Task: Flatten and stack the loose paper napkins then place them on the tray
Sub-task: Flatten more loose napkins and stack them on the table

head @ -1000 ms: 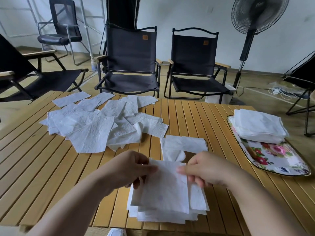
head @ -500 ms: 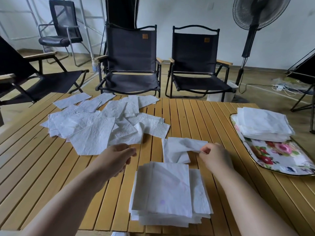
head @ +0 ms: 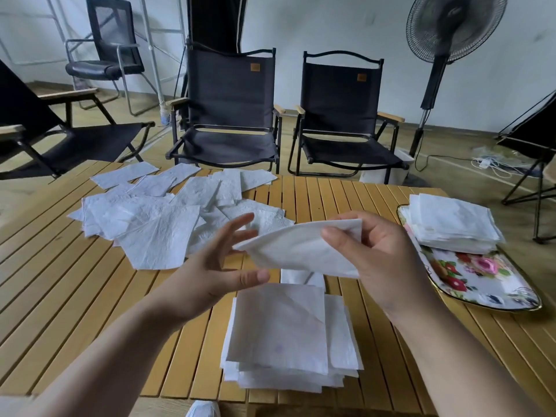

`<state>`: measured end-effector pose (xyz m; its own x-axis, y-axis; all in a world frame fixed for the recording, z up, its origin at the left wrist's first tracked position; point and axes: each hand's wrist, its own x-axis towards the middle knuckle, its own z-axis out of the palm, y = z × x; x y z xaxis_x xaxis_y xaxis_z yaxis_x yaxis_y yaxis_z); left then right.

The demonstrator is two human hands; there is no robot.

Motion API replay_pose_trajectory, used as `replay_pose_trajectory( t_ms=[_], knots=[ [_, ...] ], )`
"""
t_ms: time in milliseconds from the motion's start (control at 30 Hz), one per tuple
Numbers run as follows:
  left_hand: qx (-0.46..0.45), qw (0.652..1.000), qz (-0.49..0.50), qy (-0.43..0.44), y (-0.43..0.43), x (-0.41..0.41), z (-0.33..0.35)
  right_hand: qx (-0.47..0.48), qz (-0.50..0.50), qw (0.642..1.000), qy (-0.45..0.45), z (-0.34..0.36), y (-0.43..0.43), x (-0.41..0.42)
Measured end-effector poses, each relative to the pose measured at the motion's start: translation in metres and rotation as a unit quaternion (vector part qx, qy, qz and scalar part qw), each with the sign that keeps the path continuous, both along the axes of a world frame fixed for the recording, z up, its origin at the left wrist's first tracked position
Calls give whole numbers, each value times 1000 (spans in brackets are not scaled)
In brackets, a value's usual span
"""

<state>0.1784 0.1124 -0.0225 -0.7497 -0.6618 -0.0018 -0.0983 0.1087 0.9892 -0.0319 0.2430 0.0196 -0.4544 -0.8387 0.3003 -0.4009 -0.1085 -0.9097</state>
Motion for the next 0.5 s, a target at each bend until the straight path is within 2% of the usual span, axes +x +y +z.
replay_pose_trajectory(
  t_ms=[100,167,267,367,433,500],
  knots=[
    [40,997,-58,33,9,-2,5,-20,46,996,-78,14,11,13],
    [29,997,-51,43,13,-3,10,-3,40,997,-72,16,14,12],
    [88,994,-27,52,15,-4,14,90,42,994,-50,9,14,-1],
    [63,996,-47,-29,11,2,12,218,54,974,-33,0,11,-14],
    [40,992,-61,-106,8,4,9,299,73,951,-23,-6,10,-20],
    [28,988,-57,-137,6,5,5,368,105,924,1,-8,10,-22]
  ],
)
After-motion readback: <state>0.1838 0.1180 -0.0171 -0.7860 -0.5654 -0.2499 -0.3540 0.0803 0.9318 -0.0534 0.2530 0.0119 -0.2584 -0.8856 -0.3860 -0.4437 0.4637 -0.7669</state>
